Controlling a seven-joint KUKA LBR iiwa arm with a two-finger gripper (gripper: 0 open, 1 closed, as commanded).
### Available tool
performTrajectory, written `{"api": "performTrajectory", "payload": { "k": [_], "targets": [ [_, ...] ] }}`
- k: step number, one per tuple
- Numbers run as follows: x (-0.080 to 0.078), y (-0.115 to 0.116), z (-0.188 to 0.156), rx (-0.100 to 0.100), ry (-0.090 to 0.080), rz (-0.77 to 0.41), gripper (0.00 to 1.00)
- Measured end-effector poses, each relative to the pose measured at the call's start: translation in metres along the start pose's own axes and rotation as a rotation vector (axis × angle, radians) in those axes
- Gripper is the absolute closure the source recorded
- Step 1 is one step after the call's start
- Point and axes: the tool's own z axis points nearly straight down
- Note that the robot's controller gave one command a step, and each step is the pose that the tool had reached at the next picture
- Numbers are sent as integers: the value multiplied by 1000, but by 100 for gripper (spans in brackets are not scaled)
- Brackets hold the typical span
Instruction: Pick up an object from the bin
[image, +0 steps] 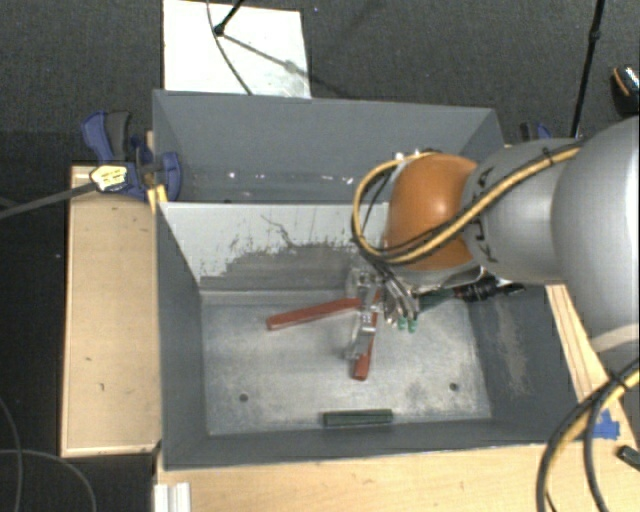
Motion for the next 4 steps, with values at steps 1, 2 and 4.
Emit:
{"api": "performTrajectory", "payload": {
  "k": [1,2,4],
  "targets": [
    [27,156,0,-6,3,-100,0],
    [16,95,1,3,5,-119,0],
    [13,86,-231,-2,-6,-241,100]
  ]
}}
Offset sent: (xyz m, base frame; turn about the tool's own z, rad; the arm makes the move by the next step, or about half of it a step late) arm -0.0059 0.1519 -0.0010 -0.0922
